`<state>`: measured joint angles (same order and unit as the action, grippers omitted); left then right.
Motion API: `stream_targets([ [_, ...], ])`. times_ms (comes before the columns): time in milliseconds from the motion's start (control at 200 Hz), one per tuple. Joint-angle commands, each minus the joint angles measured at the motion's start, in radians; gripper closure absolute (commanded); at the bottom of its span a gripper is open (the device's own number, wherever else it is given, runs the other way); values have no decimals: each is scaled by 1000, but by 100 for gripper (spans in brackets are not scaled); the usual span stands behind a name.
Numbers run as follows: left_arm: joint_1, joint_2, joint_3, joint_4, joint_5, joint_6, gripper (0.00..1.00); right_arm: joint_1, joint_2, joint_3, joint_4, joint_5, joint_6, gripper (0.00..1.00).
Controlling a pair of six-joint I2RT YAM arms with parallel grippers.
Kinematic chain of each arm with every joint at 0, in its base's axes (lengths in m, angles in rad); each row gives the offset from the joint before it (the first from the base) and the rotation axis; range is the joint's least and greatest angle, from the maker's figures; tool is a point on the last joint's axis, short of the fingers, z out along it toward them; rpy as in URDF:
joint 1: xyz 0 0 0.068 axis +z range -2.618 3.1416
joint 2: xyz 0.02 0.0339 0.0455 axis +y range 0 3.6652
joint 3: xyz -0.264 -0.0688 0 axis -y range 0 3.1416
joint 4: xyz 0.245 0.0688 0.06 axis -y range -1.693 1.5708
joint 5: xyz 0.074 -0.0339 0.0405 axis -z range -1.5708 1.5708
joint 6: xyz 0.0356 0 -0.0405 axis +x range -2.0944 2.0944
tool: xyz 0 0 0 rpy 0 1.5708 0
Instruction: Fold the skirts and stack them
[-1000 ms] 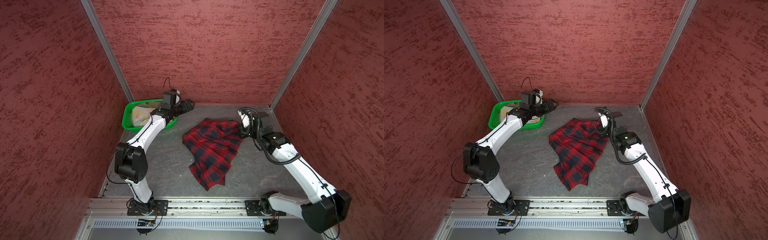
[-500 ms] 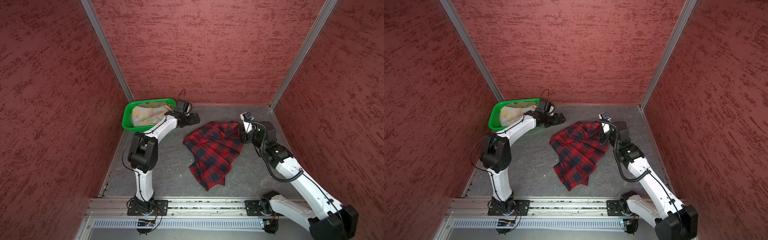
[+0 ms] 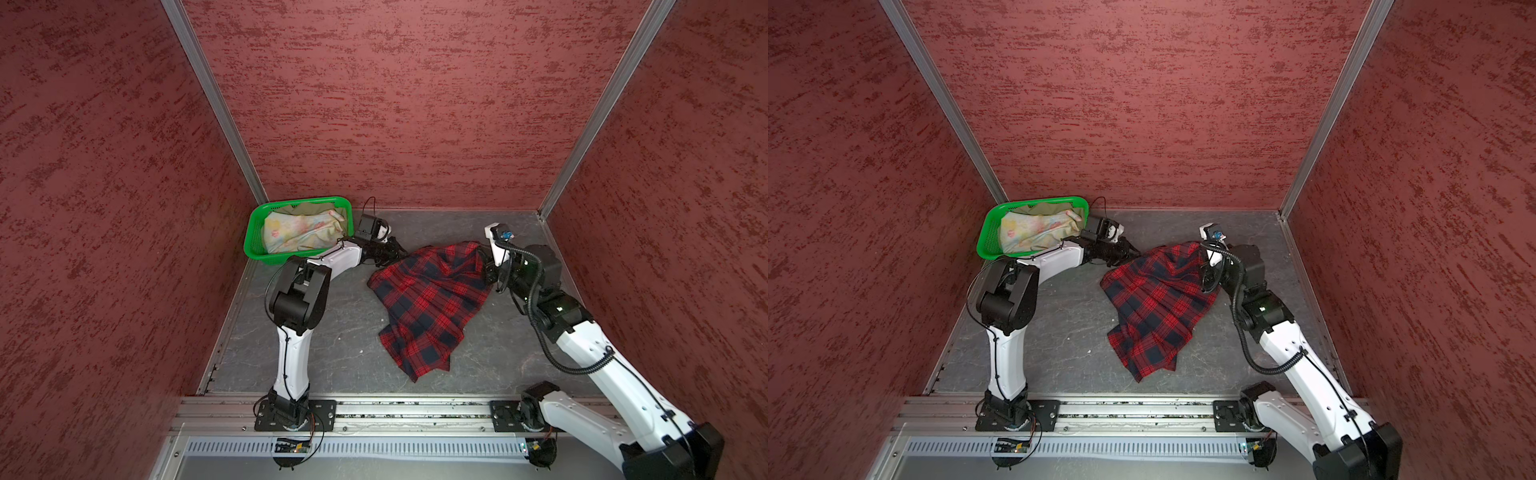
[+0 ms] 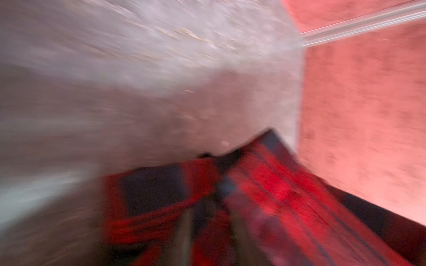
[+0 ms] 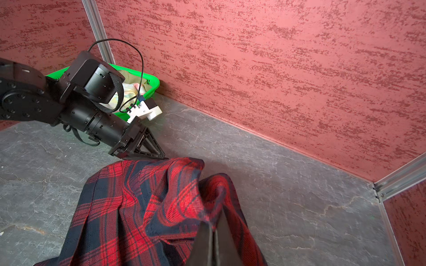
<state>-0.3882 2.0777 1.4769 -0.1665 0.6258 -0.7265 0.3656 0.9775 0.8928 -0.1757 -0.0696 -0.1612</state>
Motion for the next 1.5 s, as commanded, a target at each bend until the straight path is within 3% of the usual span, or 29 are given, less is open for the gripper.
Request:
stream_targets([
  [0,9,-29,6,199,137,-117,100,0,18,65,41,24,14,100],
  [361,103,-279,143,-52,21,48,100,-93,194,354,-53,49,15,100],
  [546,86,-365,72,-206,-127,195,100,-202,330,537,-145,14,96,100],
  [736,58,-421,-90,-242,-245,275,54,-351,622,803,-310,77,234,100],
  [766,51,-422,-106,-252,-268,285,49,-368,664,845,-348,88,262,86],
  [781,47,-422,-113,-256,-277,289,47,-379,683,869,-371,95,280,70],
  [786,45,-423,-115,-256,-279,291,46,-379,683,869,-371,95,280,70],
  [817,35,-420,-127,-262,-300,304,42,-386,696,888,-392,110,301,46],
  [877,15,-405,-133,-281,-333,323,35,-386,671,857,-374,130,323,25],
  [942,-1,-378,-131,-292,-349,335,31,-381,613,789,-345,119,340,19],
  [1077,-20,-325,-116,-290,-367,338,28,-298,492,638,-376,139,328,17],
  [1187,-21,-293,-94,-289,-372,334,28,-156,393,477,-425,148,367,18],
  [1403,-9,-296,-82,-301,-391,328,27,158,294,182,-505,149,556,23],
  [1493,5,-313,-98,-299,-390,322,27,232,270,77,-470,114,623,23],
])
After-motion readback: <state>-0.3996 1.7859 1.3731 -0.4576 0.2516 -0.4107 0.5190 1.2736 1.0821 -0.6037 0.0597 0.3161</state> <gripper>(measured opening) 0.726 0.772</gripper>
